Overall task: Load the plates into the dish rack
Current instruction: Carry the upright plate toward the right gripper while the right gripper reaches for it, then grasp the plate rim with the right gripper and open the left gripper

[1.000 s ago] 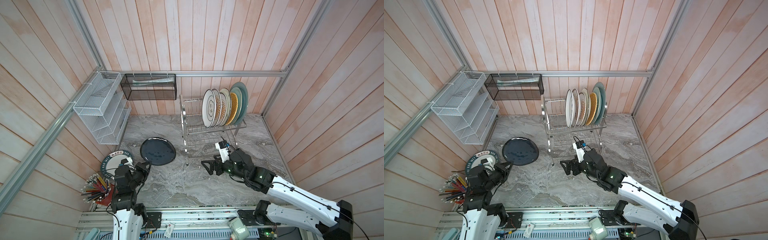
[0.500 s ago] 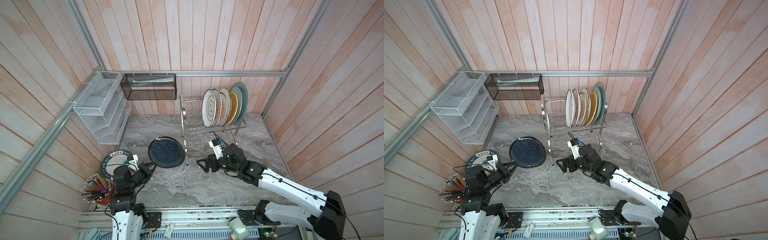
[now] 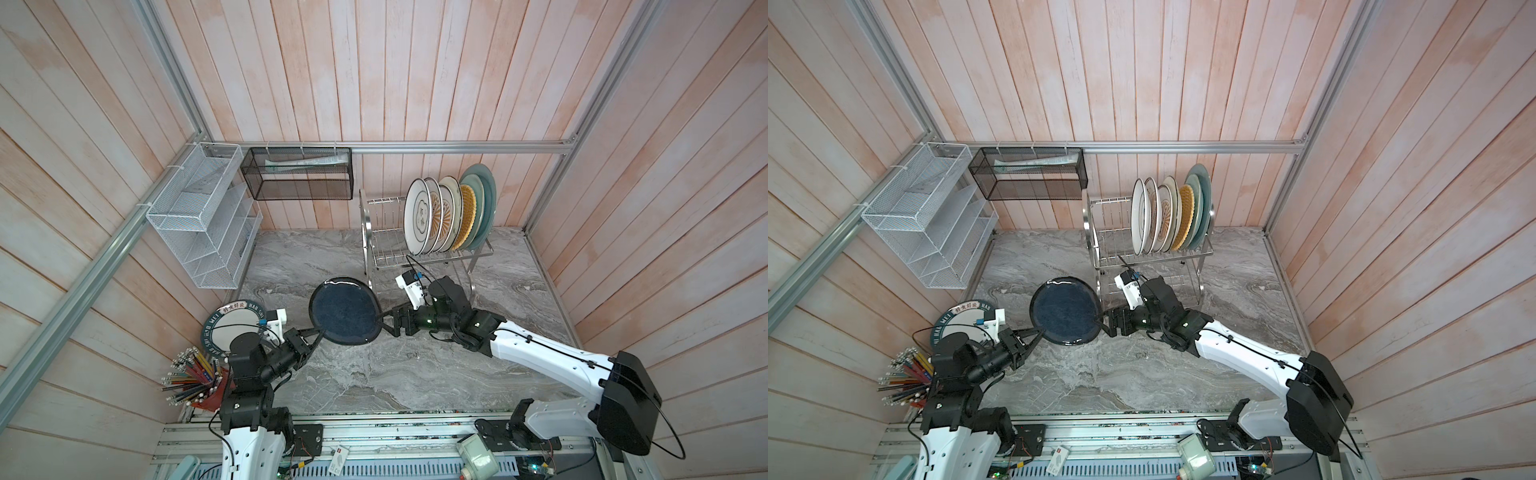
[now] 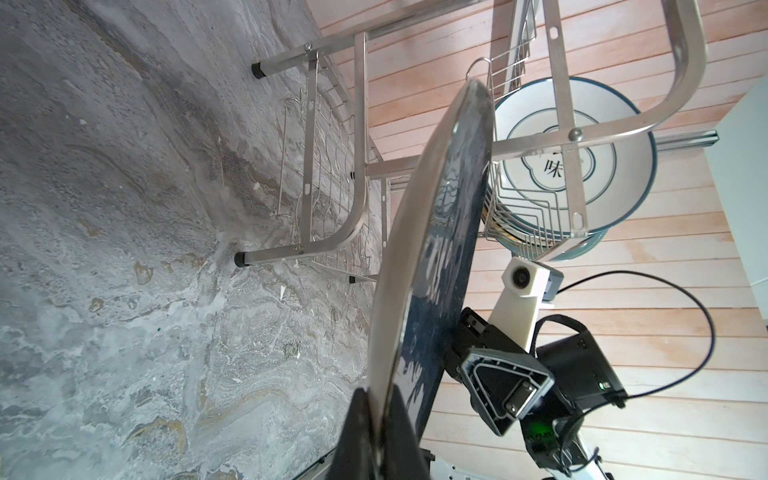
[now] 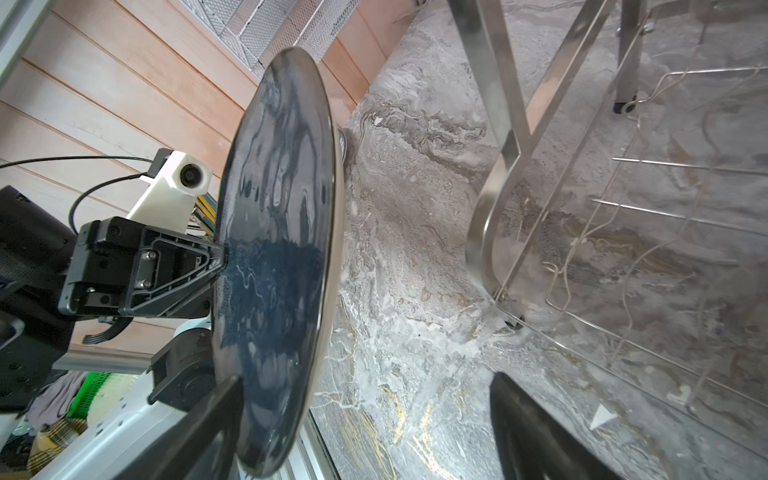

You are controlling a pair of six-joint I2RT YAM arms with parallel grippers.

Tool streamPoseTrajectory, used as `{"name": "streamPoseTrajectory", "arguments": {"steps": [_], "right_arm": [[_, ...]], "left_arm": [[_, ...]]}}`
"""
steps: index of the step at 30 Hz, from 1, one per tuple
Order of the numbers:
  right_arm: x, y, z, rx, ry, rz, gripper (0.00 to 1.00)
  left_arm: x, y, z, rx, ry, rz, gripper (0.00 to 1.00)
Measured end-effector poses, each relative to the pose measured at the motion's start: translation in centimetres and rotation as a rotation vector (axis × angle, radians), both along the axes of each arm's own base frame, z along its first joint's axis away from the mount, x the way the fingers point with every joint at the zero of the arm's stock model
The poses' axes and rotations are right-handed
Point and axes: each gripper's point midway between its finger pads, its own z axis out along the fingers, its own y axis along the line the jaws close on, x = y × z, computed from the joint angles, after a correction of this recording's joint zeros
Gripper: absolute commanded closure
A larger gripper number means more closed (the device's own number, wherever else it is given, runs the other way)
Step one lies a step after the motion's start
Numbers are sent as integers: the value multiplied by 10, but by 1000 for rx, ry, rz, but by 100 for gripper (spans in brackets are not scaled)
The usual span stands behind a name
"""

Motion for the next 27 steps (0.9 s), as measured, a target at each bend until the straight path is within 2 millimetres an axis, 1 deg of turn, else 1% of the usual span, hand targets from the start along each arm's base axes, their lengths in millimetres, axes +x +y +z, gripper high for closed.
{"name": "streamPoseTrajectory", "arguments": {"steps": [4,6,7,10,13,16,21,27], "right_arm": [[2,11,2,21,18,23,29],[1,14,0,27,34,38,39],[0,16,0,31,41,46,45],[-2,22,2,46,55,71,61],[-5,25,3,57,67,87,72],[-7,26,6,73,81,97,80],[-8,27,13,114,124,89,99],[-9,25,16,138,138,69,100]], "left_arm": [[-3,-4,3,-3,-14,-23,100],[-4,-5,4,-4,-19,-33,100],[-5,-6,4,-4,-21,-36,100],[-5,-6,1,0,-18,-39,100],[-5,-6,-2,2,-13,-40,100],[-5,-7,-3,9,-18,-45,100],[-4,-6,-10,24,-19,-43,100],[-3,-7,-9,28,-48,-52,100]]}}
